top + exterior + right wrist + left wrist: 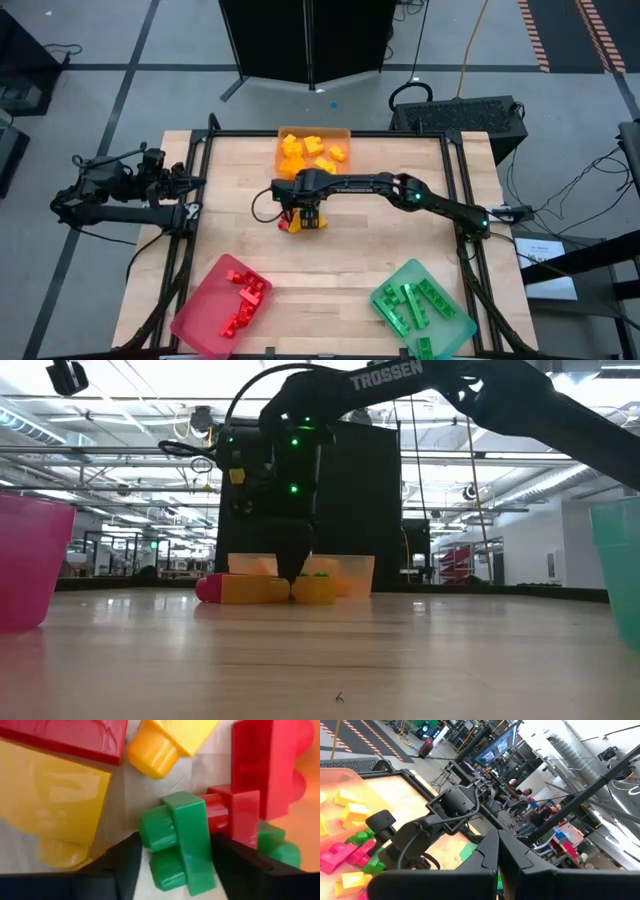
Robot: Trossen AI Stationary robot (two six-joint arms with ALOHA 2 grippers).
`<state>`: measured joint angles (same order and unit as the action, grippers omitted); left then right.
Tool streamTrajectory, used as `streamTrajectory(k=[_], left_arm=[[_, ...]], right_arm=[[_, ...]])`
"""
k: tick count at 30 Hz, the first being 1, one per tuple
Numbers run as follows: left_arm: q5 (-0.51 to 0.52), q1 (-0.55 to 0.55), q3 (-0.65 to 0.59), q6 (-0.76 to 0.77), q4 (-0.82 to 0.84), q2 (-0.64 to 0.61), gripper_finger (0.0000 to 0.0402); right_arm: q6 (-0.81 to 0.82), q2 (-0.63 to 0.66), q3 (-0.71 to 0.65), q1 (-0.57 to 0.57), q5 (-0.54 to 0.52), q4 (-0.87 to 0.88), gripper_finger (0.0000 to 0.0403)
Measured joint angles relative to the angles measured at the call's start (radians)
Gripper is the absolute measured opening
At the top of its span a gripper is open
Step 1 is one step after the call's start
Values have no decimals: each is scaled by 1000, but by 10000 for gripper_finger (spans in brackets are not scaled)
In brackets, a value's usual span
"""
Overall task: Sort blocks
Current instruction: Put the green 2 stud game piece into the light green bin
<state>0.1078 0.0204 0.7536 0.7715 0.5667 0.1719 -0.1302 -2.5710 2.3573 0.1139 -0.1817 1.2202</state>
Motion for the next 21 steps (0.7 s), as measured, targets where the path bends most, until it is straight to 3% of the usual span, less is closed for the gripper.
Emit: streamTrajectory(k=[12, 21], left_arm=[[0, 0, 0, -1, 0, 0, 4], [0, 0, 0, -20, -1, 0, 4]], right_arm=[[121, 30, -2, -13, 36, 55, 48], [233, 154, -4, -33, 136, 53, 42]])
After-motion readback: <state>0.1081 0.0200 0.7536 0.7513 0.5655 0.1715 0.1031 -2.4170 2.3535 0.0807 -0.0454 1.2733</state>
